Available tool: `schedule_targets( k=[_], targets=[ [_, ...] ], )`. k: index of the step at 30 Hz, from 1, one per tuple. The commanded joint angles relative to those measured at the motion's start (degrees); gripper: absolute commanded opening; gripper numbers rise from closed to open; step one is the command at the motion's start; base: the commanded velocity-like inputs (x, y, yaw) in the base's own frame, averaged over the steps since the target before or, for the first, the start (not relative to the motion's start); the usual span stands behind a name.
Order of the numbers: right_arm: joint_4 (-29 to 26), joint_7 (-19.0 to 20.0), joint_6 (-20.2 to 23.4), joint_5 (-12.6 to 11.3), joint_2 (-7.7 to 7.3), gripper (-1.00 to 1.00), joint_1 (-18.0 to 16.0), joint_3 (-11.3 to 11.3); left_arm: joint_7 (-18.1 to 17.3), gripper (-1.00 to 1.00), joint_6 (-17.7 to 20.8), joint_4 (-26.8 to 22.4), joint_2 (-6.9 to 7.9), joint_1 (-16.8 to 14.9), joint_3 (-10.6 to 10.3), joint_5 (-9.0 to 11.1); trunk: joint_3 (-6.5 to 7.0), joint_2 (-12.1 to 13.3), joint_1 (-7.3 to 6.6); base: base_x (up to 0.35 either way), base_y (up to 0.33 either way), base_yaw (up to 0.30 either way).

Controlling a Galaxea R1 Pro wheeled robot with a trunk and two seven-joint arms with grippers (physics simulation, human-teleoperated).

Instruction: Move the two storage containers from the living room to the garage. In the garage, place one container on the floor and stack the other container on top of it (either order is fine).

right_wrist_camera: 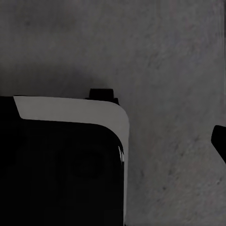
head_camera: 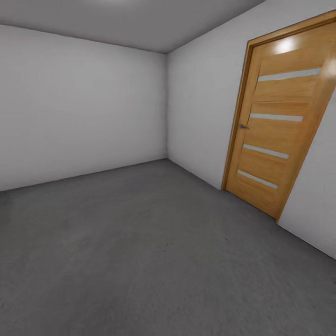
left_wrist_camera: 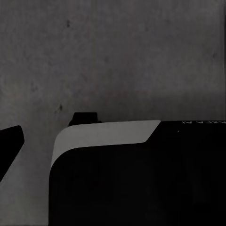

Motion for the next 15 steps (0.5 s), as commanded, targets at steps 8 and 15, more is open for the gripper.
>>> schedule_targets(
  k=[8, 15],
  targets=[
    [0.0, 0.0, -0.1, 0.0, -0.01, 1.0, 0.0, 0.0, 0.0, 1.0, -0.1, -0.1, -0.01, 0.0, 0.0, 0.0, -0.05, 0.0, 0.04, 0.347, 0.073, -0.264],
    [0.0, 0.0, -0.1, 0.0, -0.01, 1.0, 0.0, 0.0, 0.0, 1.0, -0.1, -0.1, -0.01, 0.0, 0.0, 0.0, -0.05, 0.0, 0.04, 0.347, 0.073, -0.173]
  ],
)
